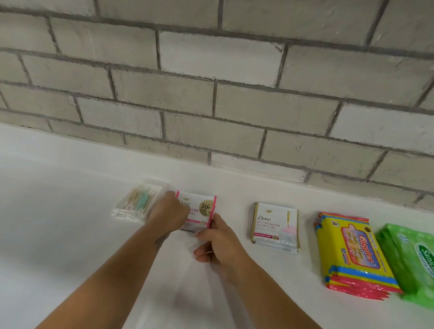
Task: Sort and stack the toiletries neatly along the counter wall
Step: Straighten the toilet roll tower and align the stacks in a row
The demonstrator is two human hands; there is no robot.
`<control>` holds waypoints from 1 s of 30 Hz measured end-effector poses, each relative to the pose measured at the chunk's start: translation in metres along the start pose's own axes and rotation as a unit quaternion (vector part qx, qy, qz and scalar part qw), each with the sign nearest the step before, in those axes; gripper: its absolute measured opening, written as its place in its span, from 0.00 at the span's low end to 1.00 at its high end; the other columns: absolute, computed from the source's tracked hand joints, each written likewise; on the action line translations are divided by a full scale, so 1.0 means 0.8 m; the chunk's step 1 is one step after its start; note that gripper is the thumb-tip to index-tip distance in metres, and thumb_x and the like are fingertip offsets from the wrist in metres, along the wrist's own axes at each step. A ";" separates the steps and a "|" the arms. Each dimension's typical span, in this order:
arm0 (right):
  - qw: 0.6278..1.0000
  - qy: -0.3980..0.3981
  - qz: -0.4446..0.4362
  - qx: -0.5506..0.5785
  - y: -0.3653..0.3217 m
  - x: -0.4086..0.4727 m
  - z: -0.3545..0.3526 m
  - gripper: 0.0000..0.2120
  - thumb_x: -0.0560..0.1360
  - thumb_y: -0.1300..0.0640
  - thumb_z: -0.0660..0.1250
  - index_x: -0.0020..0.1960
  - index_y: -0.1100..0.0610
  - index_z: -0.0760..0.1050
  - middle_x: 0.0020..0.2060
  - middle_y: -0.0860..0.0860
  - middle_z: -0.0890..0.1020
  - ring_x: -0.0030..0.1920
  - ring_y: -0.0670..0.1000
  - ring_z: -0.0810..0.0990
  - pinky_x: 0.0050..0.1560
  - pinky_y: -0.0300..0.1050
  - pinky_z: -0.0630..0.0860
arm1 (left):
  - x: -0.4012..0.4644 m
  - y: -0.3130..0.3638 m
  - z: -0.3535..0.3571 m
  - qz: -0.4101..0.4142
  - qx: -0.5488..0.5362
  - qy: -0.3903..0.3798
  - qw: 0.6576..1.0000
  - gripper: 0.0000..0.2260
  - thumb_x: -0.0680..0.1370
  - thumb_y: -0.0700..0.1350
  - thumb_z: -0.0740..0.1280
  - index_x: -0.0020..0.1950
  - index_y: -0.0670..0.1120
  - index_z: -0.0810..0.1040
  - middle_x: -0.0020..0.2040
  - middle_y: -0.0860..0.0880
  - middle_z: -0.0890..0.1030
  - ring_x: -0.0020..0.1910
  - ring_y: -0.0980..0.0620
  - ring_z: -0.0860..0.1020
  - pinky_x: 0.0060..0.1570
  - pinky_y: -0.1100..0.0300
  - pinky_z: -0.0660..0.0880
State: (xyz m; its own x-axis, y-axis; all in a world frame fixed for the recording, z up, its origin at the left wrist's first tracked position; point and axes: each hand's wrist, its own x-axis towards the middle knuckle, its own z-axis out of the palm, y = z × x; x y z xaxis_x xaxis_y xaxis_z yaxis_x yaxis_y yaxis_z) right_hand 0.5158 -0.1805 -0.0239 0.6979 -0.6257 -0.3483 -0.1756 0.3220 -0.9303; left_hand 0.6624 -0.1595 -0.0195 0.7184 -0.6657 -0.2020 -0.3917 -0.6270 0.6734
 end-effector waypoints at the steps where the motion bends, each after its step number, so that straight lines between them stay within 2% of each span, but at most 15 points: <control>1: 1.000 -0.001 -0.003 -0.001 0.002 -0.004 0.000 0.20 0.73 0.68 0.58 0.62 0.54 0.69 0.46 0.56 0.79 0.26 0.49 0.75 0.30 0.41 0.74 | -0.002 -0.001 0.000 0.003 0.005 -0.001 1.000 0.07 0.73 0.40 0.62 0.49 0.39 0.71 0.45 0.42 0.78 0.42 0.45 0.76 0.34 0.59 0.69; 5: 1.000 -0.011 -0.009 0.000 0.007 -0.020 -0.003 0.21 0.73 0.69 0.57 0.62 0.54 0.69 0.43 0.56 0.77 0.26 0.50 0.73 0.29 0.40 0.72 | -0.018 -0.004 0.005 0.013 0.023 -0.003 1.000 0.10 0.73 0.41 0.62 0.53 0.39 0.72 0.44 0.45 0.77 0.40 0.47 0.74 0.27 0.61 0.63; 11: 0.999 -0.036 -0.016 0.001 0.021 -0.048 -0.013 0.21 0.70 0.67 0.61 0.61 0.54 0.69 0.43 0.56 0.76 0.25 0.50 0.71 0.28 0.40 0.67 | -0.047 -0.017 0.011 0.023 -0.015 -0.018 0.999 0.08 0.73 0.40 0.63 0.51 0.40 0.72 0.40 0.48 0.77 0.38 0.49 0.74 0.29 0.62 0.66; 14: 0.999 -0.048 -0.022 -0.012 0.028 -0.058 -0.019 0.25 0.65 0.61 0.63 0.62 0.52 0.68 0.48 0.57 0.79 0.26 0.51 0.71 0.27 0.40 0.67 | -0.063 -0.023 0.013 0.035 -0.029 -0.031 0.998 0.11 0.72 0.40 0.64 0.54 0.40 0.73 0.47 0.46 0.80 0.43 0.47 0.76 0.35 0.60 0.69; 17: 0.998 -0.041 -0.028 -0.032 0.034 -0.066 -0.025 0.27 0.64 0.59 0.64 0.63 0.52 0.67 0.55 0.61 0.78 0.26 0.51 0.70 0.26 0.40 0.66 | -0.081 -0.023 0.013 0.048 -0.031 -0.040 0.998 0.13 0.73 0.39 0.65 0.56 0.42 0.71 0.49 0.48 0.78 0.45 0.49 0.75 0.32 0.65 0.67; 20: 0.998 -0.044 -0.047 -0.026 0.039 -0.074 -0.029 0.26 0.64 0.60 0.64 0.62 0.52 0.68 0.55 0.64 0.77 0.26 0.50 0.67 0.27 0.42 0.63 | -0.098 -0.022 0.011 0.049 -0.041 -0.057 0.996 0.16 0.72 0.39 0.67 0.58 0.43 0.69 0.52 0.50 0.78 0.49 0.49 0.77 0.33 0.66 0.69; 23: 0.996 -0.032 -0.058 -0.054 0.042 -0.080 -0.033 0.25 0.63 0.59 0.65 0.60 0.49 0.69 0.52 0.56 0.81 0.26 0.50 0.67 0.26 0.42 0.64 | -0.108 -0.020 0.010 0.051 -0.045 -0.072 0.995 0.20 0.70 0.38 0.68 0.61 0.43 0.69 0.57 0.49 0.78 0.53 0.48 0.78 0.38 0.65 0.71; 27: 0.992 0.000 -0.077 -0.102 0.045 -0.087 -0.035 0.28 0.62 0.58 0.65 0.61 0.44 0.69 0.51 0.48 0.82 0.29 0.51 0.70 0.26 0.42 0.67 | -0.122 -0.016 0.007 0.067 -0.039 -0.087 0.993 0.30 0.67 0.39 0.74 0.67 0.42 0.66 0.58 0.50 0.75 0.54 0.50 0.75 0.48 0.61 0.73; 29: 0.981 0.057 -0.083 -0.166 0.047 -0.089 -0.035 0.32 0.60 0.52 0.65 0.64 0.40 0.68 0.51 0.43 0.82 0.34 0.48 0.76 0.30 0.40 0.71 | -0.125 -0.017 0.007 0.083 -0.030 -0.098 0.991 0.34 0.65 0.38 0.77 0.68 0.42 0.66 0.56 0.52 0.75 0.55 0.49 0.76 0.53 0.58 0.74; 30: 0.970 0.089 -0.088 -0.208 0.050 -0.089 -0.036 0.34 0.60 0.49 0.65 0.66 0.37 0.66 0.53 0.41 0.82 0.40 0.45 0.79 0.37 0.37 0.74 | -0.125 -0.018 0.008 0.093 -0.022 -0.103 0.990 0.36 0.63 0.38 0.78 0.68 0.43 0.66 0.55 0.53 0.74 0.55 0.49 0.77 0.54 0.57 0.75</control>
State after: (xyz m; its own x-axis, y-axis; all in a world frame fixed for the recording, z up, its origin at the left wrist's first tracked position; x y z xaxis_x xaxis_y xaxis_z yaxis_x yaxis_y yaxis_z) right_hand 0.4389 -0.1437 -0.0397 0.6178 -0.7700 -0.1595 -0.3553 -0.0924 -0.9302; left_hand 0.5929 -0.0865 -0.0138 0.5021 -0.8391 -0.2092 -0.4771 -0.4705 0.7423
